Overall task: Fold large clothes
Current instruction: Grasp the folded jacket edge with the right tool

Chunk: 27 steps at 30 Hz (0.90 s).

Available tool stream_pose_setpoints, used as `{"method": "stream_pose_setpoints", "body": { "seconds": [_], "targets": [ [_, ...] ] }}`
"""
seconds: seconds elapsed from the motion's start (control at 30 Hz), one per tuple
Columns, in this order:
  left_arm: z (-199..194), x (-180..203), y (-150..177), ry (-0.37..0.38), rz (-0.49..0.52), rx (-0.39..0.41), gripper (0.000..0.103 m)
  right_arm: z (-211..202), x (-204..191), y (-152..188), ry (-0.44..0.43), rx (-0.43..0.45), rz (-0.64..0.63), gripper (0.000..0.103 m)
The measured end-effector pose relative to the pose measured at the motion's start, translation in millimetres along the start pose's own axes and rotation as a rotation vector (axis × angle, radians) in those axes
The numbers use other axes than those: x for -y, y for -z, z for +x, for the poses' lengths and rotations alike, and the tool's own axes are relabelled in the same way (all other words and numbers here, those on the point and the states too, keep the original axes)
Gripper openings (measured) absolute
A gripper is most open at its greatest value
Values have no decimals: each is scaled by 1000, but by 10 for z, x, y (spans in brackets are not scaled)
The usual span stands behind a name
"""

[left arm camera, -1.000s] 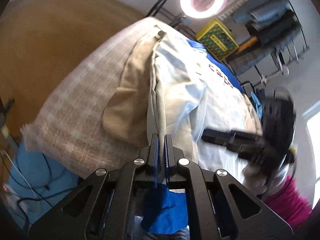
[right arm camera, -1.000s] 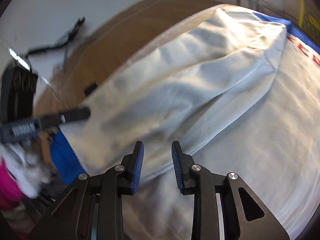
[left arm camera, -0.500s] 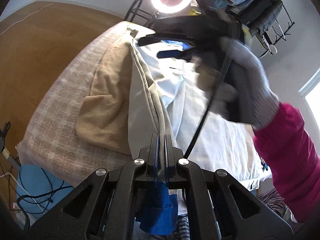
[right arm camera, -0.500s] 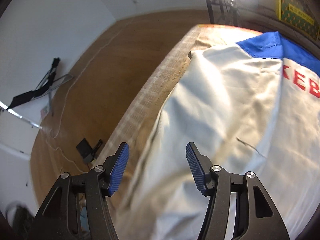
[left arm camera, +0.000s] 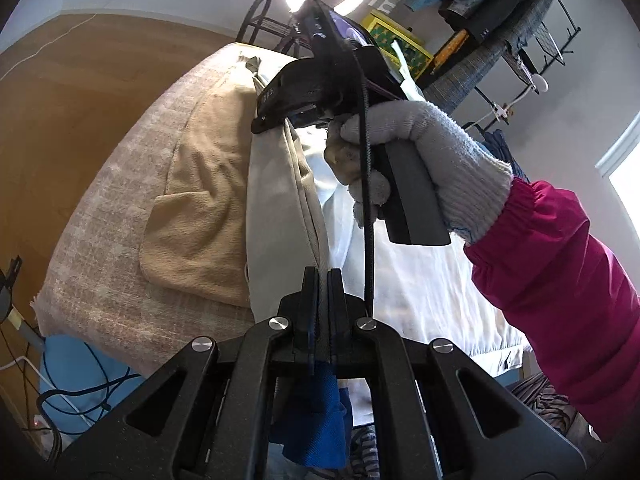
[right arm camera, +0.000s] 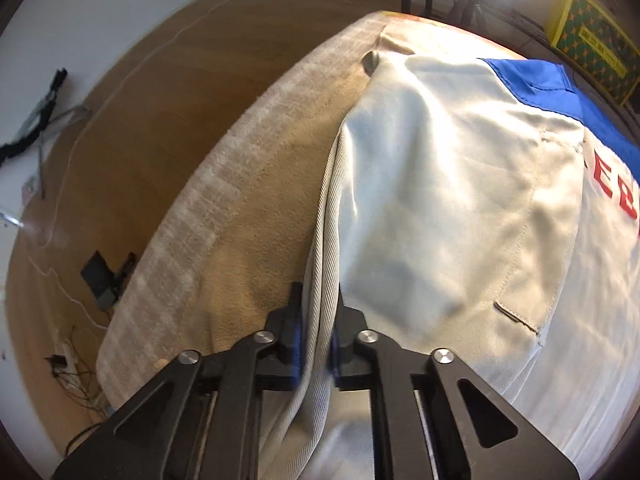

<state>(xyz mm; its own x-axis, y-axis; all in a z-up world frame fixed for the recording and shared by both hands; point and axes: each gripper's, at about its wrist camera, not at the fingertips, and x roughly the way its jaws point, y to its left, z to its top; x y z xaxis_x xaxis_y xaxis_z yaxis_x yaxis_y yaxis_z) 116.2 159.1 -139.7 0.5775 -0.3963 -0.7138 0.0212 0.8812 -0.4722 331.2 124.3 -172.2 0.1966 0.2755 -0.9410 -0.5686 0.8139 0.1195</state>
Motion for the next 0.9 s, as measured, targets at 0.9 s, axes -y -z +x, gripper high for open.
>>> {"method": "stream_pose_setpoints", "body": {
  "seconds": [0.9],
  "targets": [
    [-136,1147,474,121,279,-108,1,-842,2176,981,-232,214,408,3]
  ]
}}
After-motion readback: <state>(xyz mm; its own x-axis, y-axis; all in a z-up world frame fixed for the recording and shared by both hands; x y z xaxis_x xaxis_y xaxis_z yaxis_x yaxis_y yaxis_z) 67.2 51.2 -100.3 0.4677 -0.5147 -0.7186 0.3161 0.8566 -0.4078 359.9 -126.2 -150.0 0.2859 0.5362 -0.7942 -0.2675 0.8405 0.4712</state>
